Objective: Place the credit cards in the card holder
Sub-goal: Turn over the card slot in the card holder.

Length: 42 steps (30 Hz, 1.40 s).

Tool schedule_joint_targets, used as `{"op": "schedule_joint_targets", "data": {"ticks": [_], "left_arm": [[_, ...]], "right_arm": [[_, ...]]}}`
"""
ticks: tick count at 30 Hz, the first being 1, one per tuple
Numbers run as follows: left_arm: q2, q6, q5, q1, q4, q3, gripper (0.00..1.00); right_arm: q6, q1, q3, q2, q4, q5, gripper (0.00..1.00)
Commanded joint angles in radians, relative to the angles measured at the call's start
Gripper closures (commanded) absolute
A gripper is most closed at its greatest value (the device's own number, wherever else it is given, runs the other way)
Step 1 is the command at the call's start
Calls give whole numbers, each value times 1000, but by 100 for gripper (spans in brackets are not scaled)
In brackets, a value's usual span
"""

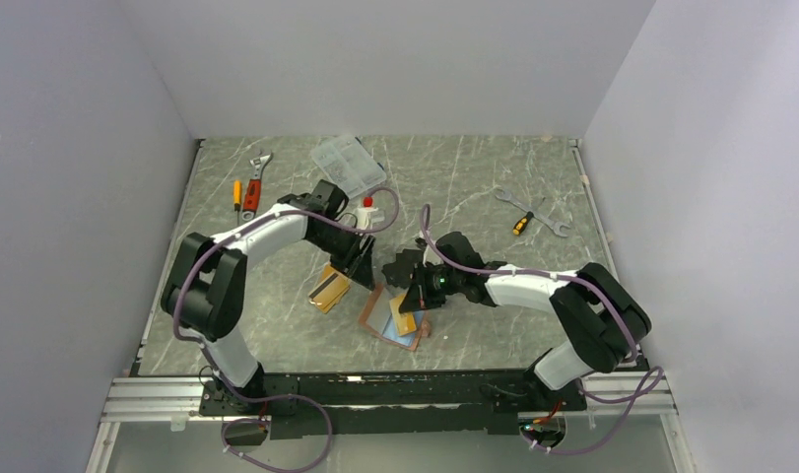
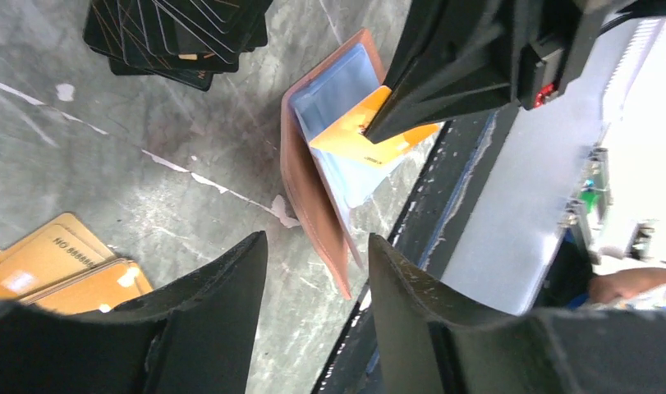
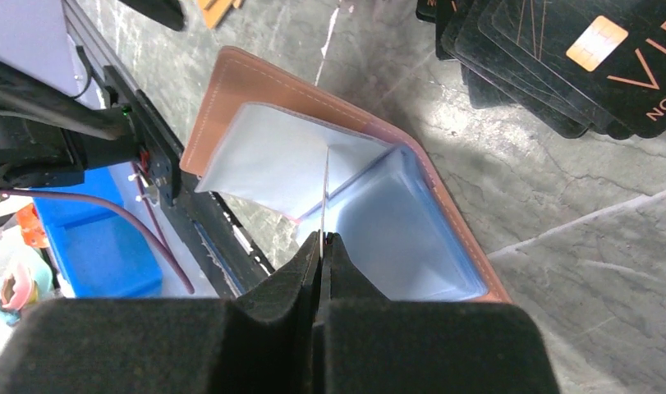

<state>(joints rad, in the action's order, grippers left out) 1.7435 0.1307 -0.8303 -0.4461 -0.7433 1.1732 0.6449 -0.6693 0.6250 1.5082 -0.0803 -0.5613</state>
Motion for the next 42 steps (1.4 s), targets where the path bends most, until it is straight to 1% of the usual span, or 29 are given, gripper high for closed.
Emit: {"op": "schedule_joint_targets", "data": {"ticks": [1,3,5,6,7,9,10,11,12,14,16,17,18,19,20,21,23,24,25,27,29,32,36,42], "left_arm": [[-96,91,93,-10,22,2,44],[-120,145,180,-3,-11,24,45],[-178,196,266,8,-25,39,45],[-211,224,332,10,-30,52,45],[-243,249,381,10,-42,68,35],[-295,289,498,10,-68,117,26],[-304,296,552,10,-81,139,18],[-308,293,612,11,-117,177,5],[-311,286,639,20,-145,207,1],[-310,262,587,74,-204,275,1],[-282,247,465,140,-280,340,1],[-258,258,397,156,-331,365,1],[-235,295,329,153,-384,368,1],[-226,300,311,128,-391,336,1],[-241,283,344,70,-346,275,1],[-280,276,341,33,-276,181,1],[-384,218,298,-29,-42,-7,0],[-407,188,295,-58,13,-68,1],[-386,144,287,-76,38,-90,1],[-368,62,262,-80,141,-164,3],[-349,13,245,-81,198,-189,1],[-330,-34,225,-81,240,-207,1],[-320,-118,141,-83,299,-246,1],[-297,-123,154,-114,342,-320,1]], "right_arm": [[-43,-3,24,23,-36,-14,100],[-46,-2,22,27,-37,-8,100],[-48,-3,9,30,-39,-1,100],[-48,-3,-1,29,-42,4,100],[-46,-3,-7,30,-46,7,100],[-43,-2,-27,31,-55,12,100],[-40,-2,-35,32,-58,14,100],[-39,-2,-43,32,-64,18,100],[-38,-2,-50,34,-70,19,100],[-39,-3,-61,35,-76,26,100],[-40,-2,-71,32,-80,31,100],[-42,-3,-72,26,-82,33,100],[-43,-3,-75,24,-81,35,100],[-47,-3,-76,20,-78,41,100],[-50,-3,-76,16,-73,46,100],[-54,-2,-76,13,-67,50,100],[-56,-2,-73,2,-60,55,100],[-55,-3,-73,-4,-56,59,100],[-57,-3,-71,-8,-53,62,100],[-57,-2,-66,-13,-45,66,100],[-53,-1,-71,-16,-47,71,100],[-48,2,-81,-13,-54,72,100],[-33,4,-90,-7,-76,71,100],[-12,5,-75,1,-88,75,100]]}}
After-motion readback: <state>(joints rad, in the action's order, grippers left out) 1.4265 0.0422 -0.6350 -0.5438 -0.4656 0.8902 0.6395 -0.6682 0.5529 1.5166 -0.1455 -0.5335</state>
